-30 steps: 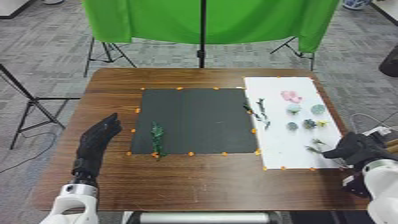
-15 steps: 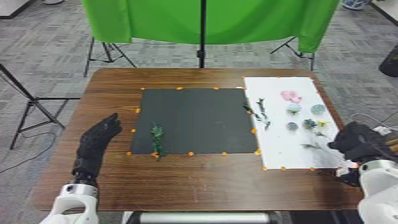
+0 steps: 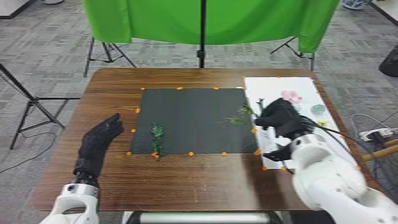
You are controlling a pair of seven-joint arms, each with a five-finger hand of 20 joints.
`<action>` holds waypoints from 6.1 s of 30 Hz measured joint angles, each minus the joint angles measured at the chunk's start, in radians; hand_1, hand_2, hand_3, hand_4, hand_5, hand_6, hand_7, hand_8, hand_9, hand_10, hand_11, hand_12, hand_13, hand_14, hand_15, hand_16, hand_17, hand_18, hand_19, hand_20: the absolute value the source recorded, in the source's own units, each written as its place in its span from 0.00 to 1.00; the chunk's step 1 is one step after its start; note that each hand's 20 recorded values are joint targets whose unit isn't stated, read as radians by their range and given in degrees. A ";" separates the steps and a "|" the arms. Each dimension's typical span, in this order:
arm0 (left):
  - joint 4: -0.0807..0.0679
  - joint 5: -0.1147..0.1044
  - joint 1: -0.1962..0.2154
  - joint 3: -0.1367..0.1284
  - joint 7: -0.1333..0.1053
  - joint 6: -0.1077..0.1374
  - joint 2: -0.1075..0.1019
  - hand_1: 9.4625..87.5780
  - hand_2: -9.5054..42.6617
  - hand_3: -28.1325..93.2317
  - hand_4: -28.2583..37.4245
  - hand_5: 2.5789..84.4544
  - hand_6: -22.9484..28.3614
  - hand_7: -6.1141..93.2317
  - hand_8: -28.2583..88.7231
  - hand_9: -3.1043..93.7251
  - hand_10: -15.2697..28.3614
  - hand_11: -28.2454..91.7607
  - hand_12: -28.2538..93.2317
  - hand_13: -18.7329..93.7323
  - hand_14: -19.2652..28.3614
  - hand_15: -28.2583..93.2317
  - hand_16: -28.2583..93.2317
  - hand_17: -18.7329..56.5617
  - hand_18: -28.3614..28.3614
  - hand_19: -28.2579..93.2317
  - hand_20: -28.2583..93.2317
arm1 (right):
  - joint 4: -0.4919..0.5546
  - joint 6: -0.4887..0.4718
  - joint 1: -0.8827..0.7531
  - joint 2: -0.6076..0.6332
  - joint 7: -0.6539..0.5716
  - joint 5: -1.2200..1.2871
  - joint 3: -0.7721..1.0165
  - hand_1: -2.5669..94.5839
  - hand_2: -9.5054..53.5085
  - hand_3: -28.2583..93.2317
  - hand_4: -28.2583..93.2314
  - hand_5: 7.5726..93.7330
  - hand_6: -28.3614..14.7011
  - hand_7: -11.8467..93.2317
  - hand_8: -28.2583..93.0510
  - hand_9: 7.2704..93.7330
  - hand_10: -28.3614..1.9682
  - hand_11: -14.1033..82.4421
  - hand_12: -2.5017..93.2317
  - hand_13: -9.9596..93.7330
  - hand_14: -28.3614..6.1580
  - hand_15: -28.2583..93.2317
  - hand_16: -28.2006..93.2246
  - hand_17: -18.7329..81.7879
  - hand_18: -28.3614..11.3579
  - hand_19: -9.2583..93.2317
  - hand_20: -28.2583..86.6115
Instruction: Arrange flowers
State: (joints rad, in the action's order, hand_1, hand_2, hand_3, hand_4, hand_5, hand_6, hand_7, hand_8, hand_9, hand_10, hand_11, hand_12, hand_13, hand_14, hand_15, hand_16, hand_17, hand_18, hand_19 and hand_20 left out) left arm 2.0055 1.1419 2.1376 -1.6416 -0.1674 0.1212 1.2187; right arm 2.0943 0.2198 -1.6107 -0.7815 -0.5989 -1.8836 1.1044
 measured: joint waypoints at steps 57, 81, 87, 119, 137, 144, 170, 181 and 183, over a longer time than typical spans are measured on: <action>0.001 0.012 -0.004 -0.006 0.066 -0.098 0.003 0.19 0.14 0.76 0.05 0.46 0.51 0.14 0.20 0.43 0.62 0.32 0.35 0.42 0.75 0.35 0.26 0.27 0.73 0.27 0.36 | -0.189 -0.182 0.342 -0.212 0.001 0.062 -0.428 0.29 0.26 0.71 0.13 0.83 0.58 0.26 0.18 0.93 0.45 0.50 0.32 0.95 0.66 0.74 0.51 0.82 0.34 1.00 0.77; 0.001 0.015 -0.002 -0.011 0.068 -0.103 0.008 0.19 0.15 0.76 0.05 0.46 0.51 0.14 0.20 0.43 0.62 0.33 0.35 0.42 0.75 0.35 0.26 0.26 0.73 0.27 0.36 | -0.098 -0.081 0.243 -0.169 0.030 0.011 -0.306 0.32 0.07 0.74 0.14 0.79 0.58 0.26 0.19 0.88 0.46 0.50 0.33 0.92 0.64 0.74 0.51 0.79 0.33 1.00 0.76; 0.002 0.016 -0.001 -0.012 0.069 -0.103 0.008 0.19 0.15 0.76 0.05 0.46 0.51 0.14 0.20 0.43 0.62 0.32 0.35 0.42 0.75 0.35 0.26 0.26 0.73 0.27 0.36 | -0.110 -0.135 0.304 -0.102 -0.011 -0.232 -0.231 0.33 0.00 0.72 0.13 0.69 0.53 0.21 0.19 0.86 0.48 0.52 0.35 0.92 0.66 0.75 0.52 0.79 0.33 1.00 0.77; 0.005 0.017 -0.001 -0.014 0.072 -0.103 0.007 0.19 0.15 0.76 0.05 0.46 0.51 0.14 0.20 0.43 0.62 0.32 0.35 0.42 0.75 0.35 0.26 0.26 0.74 0.27 0.36 | -0.470 -0.508 0.580 -0.049 -0.101 -0.290 -0.418 0.39 0.00 0.70 0.10 0.81 0.57 0.28 0.19 0.89 0.52 0.59 0.36 0.94 0.69 0.76 0.53 0.82 0.36 1.00 0.80; 0.005 0.017 -0.001 -0.014 0.072 -0.103 0.008 0.19 0.15 0.76 0.05 0.47 0.52 0.14 0.20 0.43 0.62 0.32 0.35 0.42 0.76 0.36 0.26 0.25 0.74 0.28 0.37 | -0.448 -0.262 0.497 -0.068 -0.067 -0.302 -0.406 0.60 0.00 0.70 0.15 0.92 0.64 0.35 0.44 0.96 0.59 0.65 0.36 0.99 0.71 0.80 0.53 0.88 0.35 1.00 0.86; 0.005 0.017 0.000 -0.013 0.072 -0.104 0.008 0.19 0.15 0.76 0.05 0.47 0.52 0.14 0.20 0.43 0.62 0.32 0.35 0.42 0.76 0.36 0.27 0.25 0.75 0.28 0.37 | -0.291 -0.156 0.428 -0.026 -0.046 -0.263 -0.329 0.60 0.00 0.71 0.15 0.92 0.63 0.35 0.44 0.96 0.59 0.65 0.35 0.99 0.71 0.80 0.53 0.89 0.35 1.00 0.87; 0.005 0.017 -0.001 -0.012 0.078 -0.114 0.009 0.19 0.15 0.76 0.05 0.46 0.52 0.14 0.20 0.43 0.62 0.32 0.35 0.42 0.76 0.36 0.27 0.25 0.75 0.28 0.37 | -0.243 -0.383 0.343 -0.042 -0.097 -0.326 -0.244 0.26 0.00 0.64 0.14 0.65 0.36 0.18 0.20 0.81 0.34 0.60 0.37 0.91 0.66 0.76 0.54 0.81 0.38 1.00 0.80; 0.005 0.018 -0.002 -0.012 0.086 -0.120 0.009 0.19 0.15 0.76 0.05 0.46 0.51 0.14 0.20 0.43 0.62 0.32 0.35 0.42 0.76 0.36 0.27 0.25 0.75 0.28 0.37 | -0.304 -0.437 0.360 -0.067 -0.136 -0.362 -0.282 0.43 0.00 0.66 0.13 0.77 0.49 0.27 0.21 0.85 0.44 0.62 0.37 0.95 0.71 0.75 0.54 0.84 0.41 1.00 0.78; 0.005 0.018 -0.002 -0.012 0.086 -0.120 0.009 0.19 0.15 0.75 0.05 0.46 0.51 0.14 0.20 0.43 0.62 0.32 0.35 0.42 0.76 0.36 0.27 0.25 0.75 0.28 0.37 | -0.318 -0.389 0.366 -0.060 -0.128 -0.410 -0.322 0.48 0.00 0.67 0.14 0.80 0.53 0.30 0.28 0.87 0.48 0.62 0.37 0.97 0.72 0.74 0.54 0.85 0.41 1.00 0.79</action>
State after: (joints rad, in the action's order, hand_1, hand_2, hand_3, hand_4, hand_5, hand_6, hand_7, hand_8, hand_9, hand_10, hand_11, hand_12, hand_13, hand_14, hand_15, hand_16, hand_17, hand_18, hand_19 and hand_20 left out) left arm 2.0101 1.1594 2.1359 -1.6537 -0.0811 0.0008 1.2279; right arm 1.7767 -0.1688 -1.2445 -0.8416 -0.7265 -2.2939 0.7827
